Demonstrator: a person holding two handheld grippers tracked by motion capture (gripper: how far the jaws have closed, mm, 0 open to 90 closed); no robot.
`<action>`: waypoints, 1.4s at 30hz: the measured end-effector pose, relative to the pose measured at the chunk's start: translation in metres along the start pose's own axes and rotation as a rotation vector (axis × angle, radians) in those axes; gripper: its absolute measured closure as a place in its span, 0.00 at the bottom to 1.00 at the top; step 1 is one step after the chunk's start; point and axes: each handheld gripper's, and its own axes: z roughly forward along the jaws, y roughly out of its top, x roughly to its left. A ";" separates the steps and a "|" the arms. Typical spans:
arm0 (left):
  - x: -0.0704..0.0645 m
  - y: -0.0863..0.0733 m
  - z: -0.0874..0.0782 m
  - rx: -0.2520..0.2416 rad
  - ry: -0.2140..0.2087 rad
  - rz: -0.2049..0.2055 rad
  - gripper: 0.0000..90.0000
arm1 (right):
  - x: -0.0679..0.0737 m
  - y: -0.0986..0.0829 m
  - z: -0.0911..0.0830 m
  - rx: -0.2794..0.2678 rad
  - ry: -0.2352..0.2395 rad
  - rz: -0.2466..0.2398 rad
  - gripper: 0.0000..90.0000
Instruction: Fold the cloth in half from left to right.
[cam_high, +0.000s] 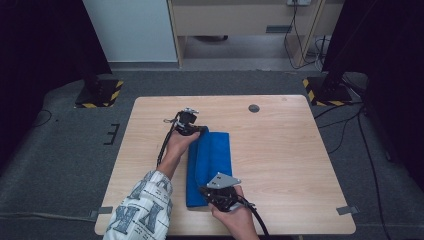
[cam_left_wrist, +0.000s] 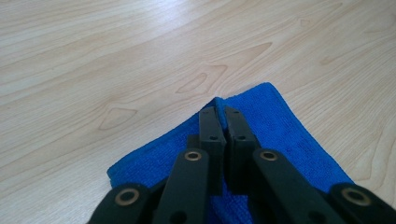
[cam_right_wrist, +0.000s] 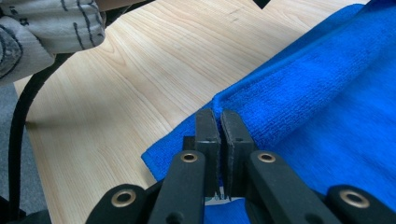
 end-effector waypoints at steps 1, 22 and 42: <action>-0.003 0.001 0.003 0.005 0.001 0.005 0.97 | -0.002 -0.001 -0.002 0.003 -0.002 -0.001 0.97; -0.027 0.014 0.031 0.021 0.014 0.023 0.96 | -0.029 -0.020 -0.029 0.017 -0.031 0.051 0.96; -0.036 0.012 0.049 0.022 0.006 0.022 0.89 | -0.037 -0.028 -0.027 0.062 -0.030 0.073 0.89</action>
